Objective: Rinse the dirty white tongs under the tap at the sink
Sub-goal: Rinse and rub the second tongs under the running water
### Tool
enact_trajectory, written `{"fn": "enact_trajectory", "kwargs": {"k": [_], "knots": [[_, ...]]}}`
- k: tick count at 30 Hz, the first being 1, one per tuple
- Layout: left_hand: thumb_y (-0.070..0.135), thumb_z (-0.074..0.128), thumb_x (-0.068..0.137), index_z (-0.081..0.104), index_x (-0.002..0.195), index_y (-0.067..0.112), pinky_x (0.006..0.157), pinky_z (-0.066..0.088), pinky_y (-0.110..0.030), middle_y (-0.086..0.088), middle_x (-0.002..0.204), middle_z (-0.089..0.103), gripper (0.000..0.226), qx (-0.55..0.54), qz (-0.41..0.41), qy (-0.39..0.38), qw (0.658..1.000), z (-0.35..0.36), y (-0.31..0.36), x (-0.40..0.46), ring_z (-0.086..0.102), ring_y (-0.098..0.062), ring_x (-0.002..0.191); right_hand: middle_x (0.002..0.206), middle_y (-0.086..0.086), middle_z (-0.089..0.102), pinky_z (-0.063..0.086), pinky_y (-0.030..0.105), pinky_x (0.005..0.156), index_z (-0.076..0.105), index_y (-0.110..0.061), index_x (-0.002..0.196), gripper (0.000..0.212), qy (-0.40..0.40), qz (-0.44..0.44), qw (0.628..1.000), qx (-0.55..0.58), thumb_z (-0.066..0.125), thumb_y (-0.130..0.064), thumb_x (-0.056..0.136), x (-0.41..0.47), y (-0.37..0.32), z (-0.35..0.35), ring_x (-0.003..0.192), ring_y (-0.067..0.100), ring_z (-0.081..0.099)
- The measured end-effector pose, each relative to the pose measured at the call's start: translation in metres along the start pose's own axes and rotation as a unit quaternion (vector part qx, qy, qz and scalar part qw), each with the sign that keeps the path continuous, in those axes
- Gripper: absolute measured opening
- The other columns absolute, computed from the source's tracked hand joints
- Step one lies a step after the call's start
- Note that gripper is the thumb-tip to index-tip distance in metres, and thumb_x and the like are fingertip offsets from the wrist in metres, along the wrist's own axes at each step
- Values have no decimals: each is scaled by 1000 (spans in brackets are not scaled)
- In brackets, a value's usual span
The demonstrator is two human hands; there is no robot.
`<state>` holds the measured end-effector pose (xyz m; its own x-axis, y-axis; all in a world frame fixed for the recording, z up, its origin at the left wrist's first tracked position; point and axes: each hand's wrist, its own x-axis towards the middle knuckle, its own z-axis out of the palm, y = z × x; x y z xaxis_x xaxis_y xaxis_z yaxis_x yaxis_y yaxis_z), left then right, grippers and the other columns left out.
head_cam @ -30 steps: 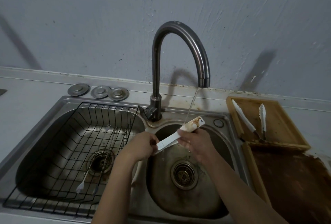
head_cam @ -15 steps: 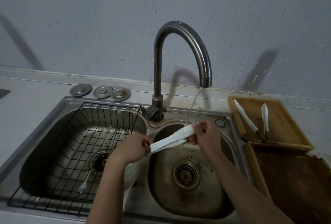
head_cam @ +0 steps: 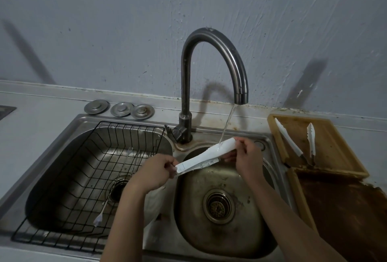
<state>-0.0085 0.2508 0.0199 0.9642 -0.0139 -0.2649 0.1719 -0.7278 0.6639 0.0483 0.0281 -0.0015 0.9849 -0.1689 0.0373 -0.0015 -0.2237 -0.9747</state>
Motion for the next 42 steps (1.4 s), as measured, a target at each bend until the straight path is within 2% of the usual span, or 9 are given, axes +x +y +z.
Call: {"fn": "enact_trajectory", "kwargs": {"k": [12,16,19,23,26,30,33,37,42], "knots": [[22,50,87,62,92,16,75,47,-32,-6,95,65,14,130,196,74,969,39,48,-8,60,-23,90,124,16,46,57,36,75,-2,-25,143,86,-91,191,959,186,62,-15,87,-19,-1,22,100,29,61],[31,51,87,58,90,20,75,48,-34,3,85,61,14,131,281,78,948,63,66,-13,56,-16,81,123,24,56,54,43,73,28,-15,138,49,-84,277,931,221,44,-4,94,-16,5,17,103,34,62],[32,54,90,62,104,29,73,45,-13,16,86,57,16,-52,263,24,963,64,67,-11,56,0,80,71,20,70,54,29,44,48,-7,111,19,-84,317,904,275,38,-3,95,-8,5,2,54,22,68],[15,53,93,61,105,27,75,40,-1,14,98,60,18,-229,189,195,935,50,59,5,56,5,91,60,14,65,52,30,53,56,2,111,25,-89,378,872,298,43,-12,96,-5,15,-15,56,22,59],[10,56,90,56,108,15,80,45,-8,3,101,59,18,-391,33,238,889,45,46,15,57,-12,96,50,9,59,44,19,33,56,9,95,25,-182,407,839,311,64,-11,81,-8,11,-21,38,15,55],[32,57,89,56,108,19,91,48,-34,-2,110,60,23,-555,-95,70,823,54,39,19,58,-18,102,52,16,55,38,14,26,51,5,87,77,-299,406,734,455,92,6,21,-17,11,-14,30,13,49],[32,51,93,62,97,14,70,54,-29,-8,97,63,22,-626,-130,-17,769,65,47,29,60,-17,79,61,15,55,38,15,26,51,6,102,59,-317,405,728,453,84,2,53,-23,22,-12,35,10,49],[1,53,90,58,91,0,64,58,-31,-17,88,67,5,-616,-123,-25,778,80,61,41,66,-21,76,61,9,61,38,15,28,54,1,103,25,-338,395,783,342,50,-15,84,-16,36,-13,37,7,50],[-12,54,85,57,90,8,64,58,-33,-14,95,67,21,-560,-98,40,822,85,72,50,70,-19,77,76,17,69,52,24,42,61,4,111,62,-376,383,796,281,59,-51,80,-9,44,-38,50,17,62]]}}
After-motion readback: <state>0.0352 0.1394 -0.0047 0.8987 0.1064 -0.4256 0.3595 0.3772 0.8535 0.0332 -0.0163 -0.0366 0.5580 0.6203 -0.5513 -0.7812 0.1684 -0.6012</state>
